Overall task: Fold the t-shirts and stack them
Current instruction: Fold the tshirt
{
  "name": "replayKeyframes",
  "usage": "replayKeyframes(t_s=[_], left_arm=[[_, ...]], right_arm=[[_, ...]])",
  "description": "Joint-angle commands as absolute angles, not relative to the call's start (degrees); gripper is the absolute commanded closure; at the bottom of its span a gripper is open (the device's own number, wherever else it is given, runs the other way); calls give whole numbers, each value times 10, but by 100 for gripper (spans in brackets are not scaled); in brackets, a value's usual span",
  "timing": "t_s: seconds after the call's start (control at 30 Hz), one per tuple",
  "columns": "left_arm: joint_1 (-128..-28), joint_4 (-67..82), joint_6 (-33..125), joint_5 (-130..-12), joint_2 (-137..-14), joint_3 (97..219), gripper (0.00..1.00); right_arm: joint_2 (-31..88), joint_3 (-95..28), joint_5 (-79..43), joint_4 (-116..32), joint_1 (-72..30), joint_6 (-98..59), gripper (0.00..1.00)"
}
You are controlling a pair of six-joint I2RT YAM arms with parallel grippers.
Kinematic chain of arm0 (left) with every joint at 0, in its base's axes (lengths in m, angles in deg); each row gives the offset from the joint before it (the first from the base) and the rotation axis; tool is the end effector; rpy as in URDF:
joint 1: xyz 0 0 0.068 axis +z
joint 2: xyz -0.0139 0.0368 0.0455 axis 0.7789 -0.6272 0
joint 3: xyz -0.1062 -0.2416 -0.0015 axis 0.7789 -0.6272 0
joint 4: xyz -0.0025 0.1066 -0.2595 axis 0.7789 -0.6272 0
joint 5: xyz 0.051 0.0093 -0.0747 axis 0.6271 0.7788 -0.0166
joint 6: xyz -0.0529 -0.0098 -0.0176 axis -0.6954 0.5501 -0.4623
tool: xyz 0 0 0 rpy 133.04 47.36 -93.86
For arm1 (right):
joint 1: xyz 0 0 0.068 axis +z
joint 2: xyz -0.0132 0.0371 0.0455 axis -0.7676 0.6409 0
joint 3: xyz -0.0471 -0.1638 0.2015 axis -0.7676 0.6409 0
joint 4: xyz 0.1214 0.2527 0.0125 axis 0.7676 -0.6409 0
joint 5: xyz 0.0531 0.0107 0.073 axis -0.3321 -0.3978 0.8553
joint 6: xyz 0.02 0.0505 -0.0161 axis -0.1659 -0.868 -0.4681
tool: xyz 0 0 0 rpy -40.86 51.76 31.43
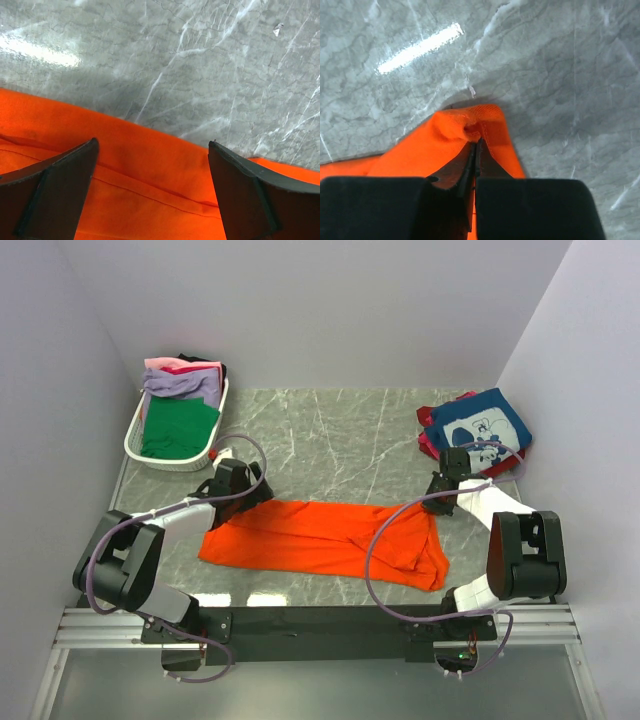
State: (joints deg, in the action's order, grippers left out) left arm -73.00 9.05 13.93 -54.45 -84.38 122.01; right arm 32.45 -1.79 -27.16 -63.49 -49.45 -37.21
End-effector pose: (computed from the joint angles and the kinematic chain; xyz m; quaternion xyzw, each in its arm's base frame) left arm 0.2782 -0.1055 0.1321 -0.1970 0.8982 -0.1541 0.3614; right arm 0.2884 0.0022 0.1383 0.2041 0.9505 0.0365 0.2316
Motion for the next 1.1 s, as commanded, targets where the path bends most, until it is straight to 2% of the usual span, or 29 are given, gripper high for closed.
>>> replayKeyframes(t_s=[0.0, 0.17, 0.67, 0.9, 1.03, 1.07], left_arm=[[-716, 45, 137, -555, -848, 1202, 1], [-701, 52, 140, -557, -856, 1211, 1], [-699, 63, 163, -544, -978, 1350, 1], [-706, 58, 175, -520, -930, 1372, 1], [-714, 27, 185, -487, -866, 1365, 1], [-714, 14, 186, -480, -849, 1364, 1]], right_arm=[[332, -37, -262, -611, -513, -364, 100], [365, -74, -256, -608, -528, -363, 100], [543, -310, -229, -635, -529, -358, 100], [549, -344, -208, -645, -528, -334, 99], [500, -313, -181, -631, -526, -320, 67], [477, -306, -181, -628, -522, -317, 63]])
